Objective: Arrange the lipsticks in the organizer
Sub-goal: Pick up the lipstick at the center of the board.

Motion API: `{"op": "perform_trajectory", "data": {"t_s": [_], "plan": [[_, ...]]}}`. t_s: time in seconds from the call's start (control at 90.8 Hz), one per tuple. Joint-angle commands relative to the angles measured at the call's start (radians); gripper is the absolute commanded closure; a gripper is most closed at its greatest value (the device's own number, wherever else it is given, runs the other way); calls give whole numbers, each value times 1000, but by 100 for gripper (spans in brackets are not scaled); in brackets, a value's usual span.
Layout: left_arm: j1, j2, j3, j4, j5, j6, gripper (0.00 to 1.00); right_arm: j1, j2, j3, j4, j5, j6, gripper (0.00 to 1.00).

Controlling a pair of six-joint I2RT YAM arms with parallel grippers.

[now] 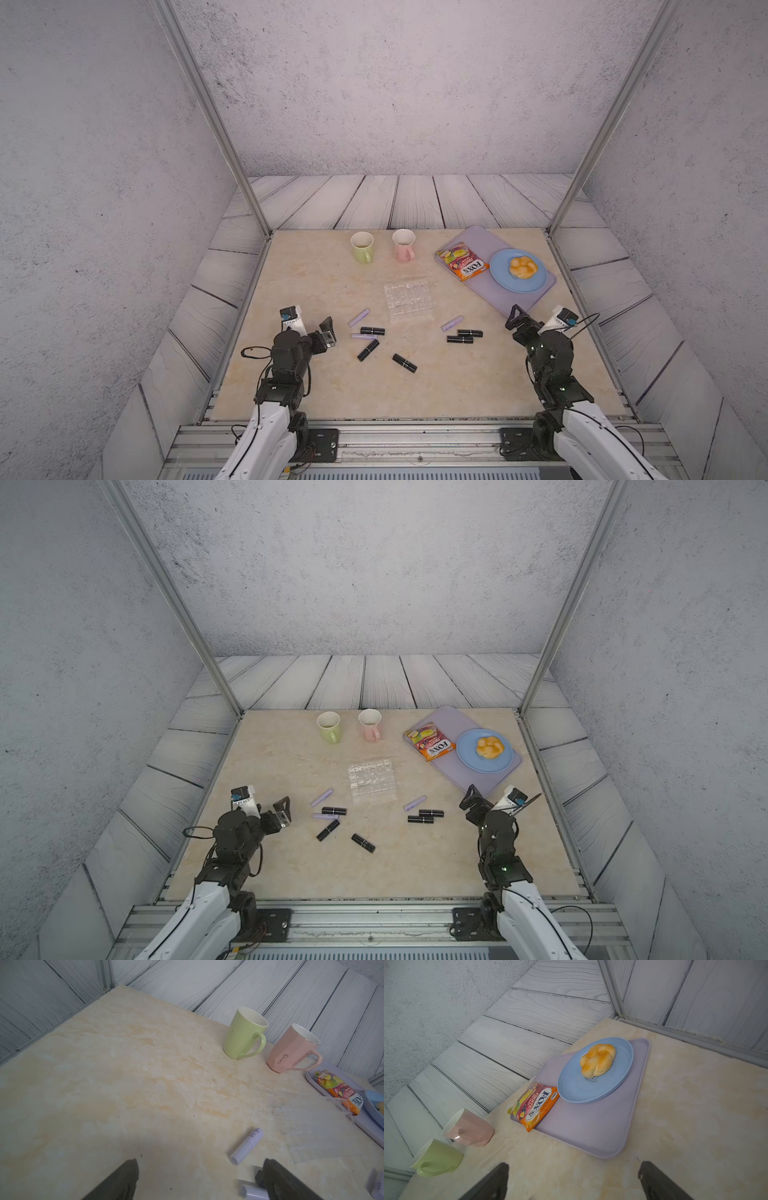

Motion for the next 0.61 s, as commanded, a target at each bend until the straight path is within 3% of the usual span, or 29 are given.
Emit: {"op": "perform_trajectory", "data": {"t_s": [0.0,0.594], "plan": [[172,865,319,546,244,406,2,-200,917,292,527,-379,-673,0],[185,867,315,557,258,395,2,-201,917,297,518,-342,-660,0]]}}
